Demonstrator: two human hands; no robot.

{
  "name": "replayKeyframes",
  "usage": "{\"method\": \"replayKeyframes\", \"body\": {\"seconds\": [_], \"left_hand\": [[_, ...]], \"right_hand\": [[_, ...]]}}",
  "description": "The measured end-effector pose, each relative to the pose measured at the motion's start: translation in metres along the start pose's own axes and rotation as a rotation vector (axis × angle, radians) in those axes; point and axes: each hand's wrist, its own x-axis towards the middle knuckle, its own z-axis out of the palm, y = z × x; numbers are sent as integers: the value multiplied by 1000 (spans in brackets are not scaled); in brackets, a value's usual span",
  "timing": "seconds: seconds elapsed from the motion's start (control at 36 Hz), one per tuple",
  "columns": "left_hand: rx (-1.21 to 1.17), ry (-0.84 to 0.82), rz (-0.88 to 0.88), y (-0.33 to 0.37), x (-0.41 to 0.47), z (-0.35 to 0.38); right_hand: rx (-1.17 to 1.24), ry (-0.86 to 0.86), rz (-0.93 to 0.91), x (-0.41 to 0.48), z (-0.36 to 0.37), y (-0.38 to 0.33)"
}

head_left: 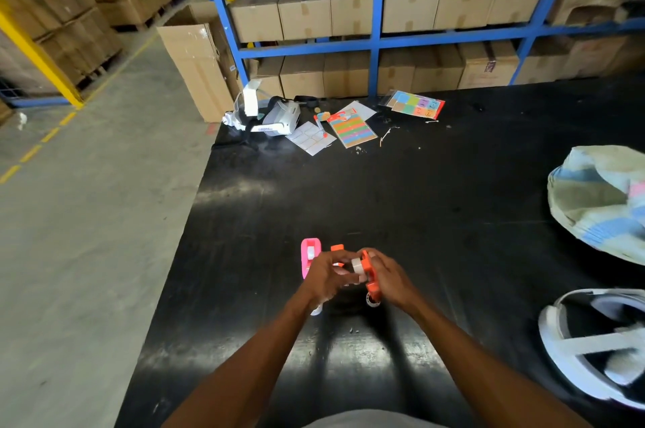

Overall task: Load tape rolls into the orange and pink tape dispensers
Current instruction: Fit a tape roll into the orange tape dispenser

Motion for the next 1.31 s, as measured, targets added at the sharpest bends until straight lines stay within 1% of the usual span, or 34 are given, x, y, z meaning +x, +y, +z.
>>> {"method": "replayKeyframes", "body": {"seconds": [0.08, 0.33, 0.39, 0.47, 0.56, 0.64, 0.75, 0.89, 1.03, 1.08, 1.14, 1.19, 1.31], "left_hand": [[-46, -5, -16, 0, 5, 0], [0, 45, 22, 5, 20, 0], [-49, 67, -11, 5, 22, 0], [-195, 71, -71, 6, 25, 2], [-214, 82, -81, 5, 28, 1], [-207, 103, -88, 6, 29, 2], [-182, 173, -69, 2, 28, 9], [-123, 227, 2, -14, 33, 17], [-91, 199, -53, -24, 44, 20], [-84, 226, -92, -27, 49, 21], [-19, 300, -150, -39, 55, 22], [132, 385, -214, -54, 62, 21], [514, 390, -339, -66, 69, 29]], "right_hand": [[35, 20, -9, 4, -1, -2], [97, 17, 19, 13, 2, -10], [80, 15, 9, 15, 1, -10], [76, 3, -2, 19, 2, -9], [75, -5, 0, 19, 4, -9], [94, -22, 14, 17, 4, -8], [115, -8, 12, 20, 11, 4], [66, 4, 28, 19, 13, 15], [99, 15, 63, 25, 11, 20], [97, 28, 83, 29, 8, 21], [105, 44, 101, 37, 6, 24], [122, 45, 123, 45, 4, 29], [129, 71, 135, 56, 1, 37]]}}
